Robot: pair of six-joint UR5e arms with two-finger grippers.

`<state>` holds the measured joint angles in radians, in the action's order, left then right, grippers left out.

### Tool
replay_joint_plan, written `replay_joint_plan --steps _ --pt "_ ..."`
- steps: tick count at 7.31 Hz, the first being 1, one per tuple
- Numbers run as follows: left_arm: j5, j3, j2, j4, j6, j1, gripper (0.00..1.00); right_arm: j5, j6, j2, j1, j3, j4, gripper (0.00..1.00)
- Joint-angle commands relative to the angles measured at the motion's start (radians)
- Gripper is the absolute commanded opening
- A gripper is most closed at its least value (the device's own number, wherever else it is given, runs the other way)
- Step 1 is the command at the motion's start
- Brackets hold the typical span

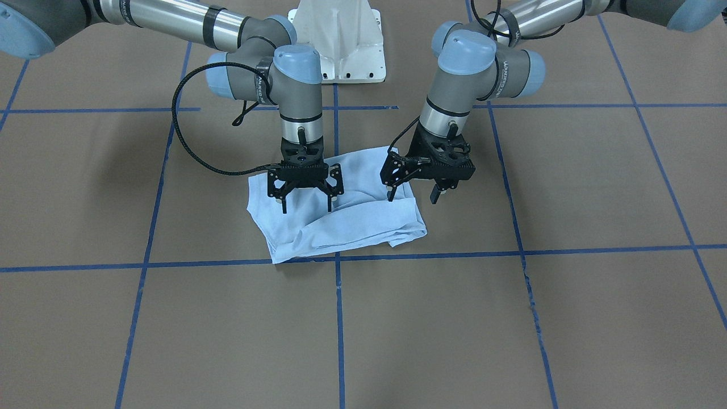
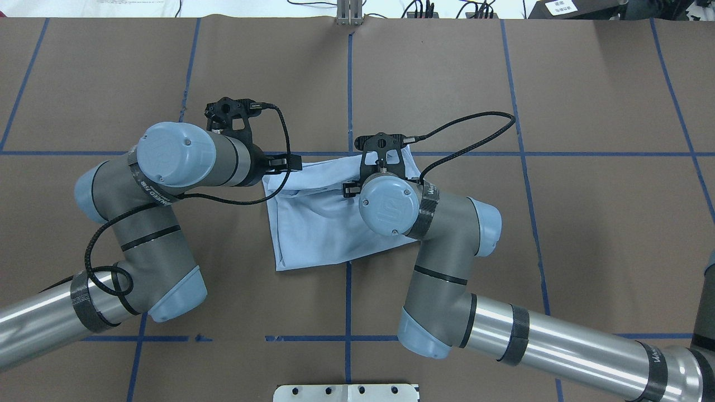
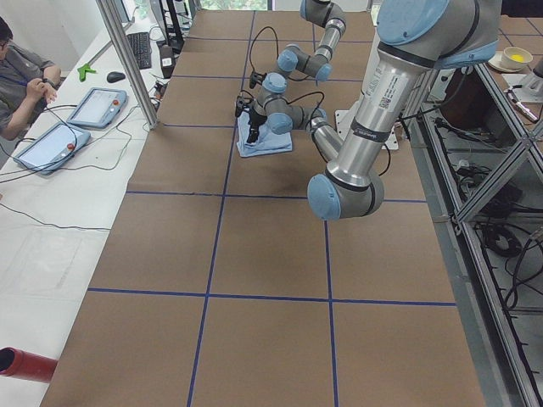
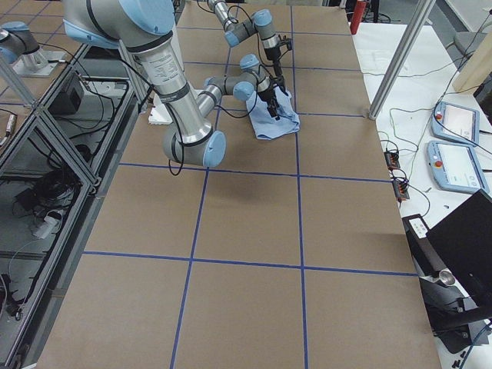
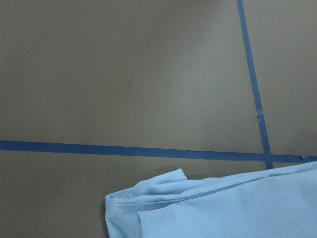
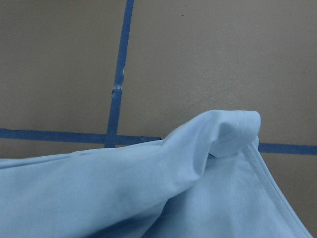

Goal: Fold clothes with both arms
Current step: 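Lay the fold down and open both grippers while the right arm withdraws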

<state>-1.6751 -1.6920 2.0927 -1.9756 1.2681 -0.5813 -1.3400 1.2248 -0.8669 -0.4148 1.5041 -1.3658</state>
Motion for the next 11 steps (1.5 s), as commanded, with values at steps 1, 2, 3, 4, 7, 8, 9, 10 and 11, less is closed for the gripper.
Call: replay_joint_plan --steps 1,2,3,4,7,8,9,10,11 --pt "0.0 -0.003 0.0 0.0 0.001 0.0 1.0 0.041 -0.021 0.031 -0.012 -0.071 -0.001 1.0" --pt "-0.002 -0.008 0.0 0.0 0.001 0.0 1.0 0.056 -0.025 0.032 -0.03 -0.102 0.001 1.0" --pt "-0.002 -0.008 -0.003 0.0 -0.001 0.0 1.0 0.056 -0.048 0.046 -0.06 -0.128 0.002 1.0" --pt "-0.002 -0.008 -0.003 0.0 -0.001 0.0 1.0 0.053 -0.066 0.066 -0.102 -0.18 0.004 1.0" --pt "0.0 -0.018 -0.014 0.0 0.001 0.0 1.0 -0.079 -0.073 0.178 -0.259 -0.327 0.005 1.0" --pt "0.0 -0.017 -0.017 0.0 0.001 0.001 1.0 -0.228 -0.088 0.184 -0.345 -0.328 0.004 1.0" --pt "-0.002 -0.017 -0.013 0.004 0.007 0.008 1.0 -0.311 -0.122 0.183 -0.389 -0.318 0.01 1.0" --pt "0.0 -0.011 -0.007 0.015 0.045 0.033 1.0 -0.318 -0.128 0.174 -0.389 -0.315 0.06 1.0" --pt "0.014 0.0 -0.005 0.018 0.057 0.088 1.0 -0.32 -0.131 0.149 -0.384 -0.305 0.104 1.0"
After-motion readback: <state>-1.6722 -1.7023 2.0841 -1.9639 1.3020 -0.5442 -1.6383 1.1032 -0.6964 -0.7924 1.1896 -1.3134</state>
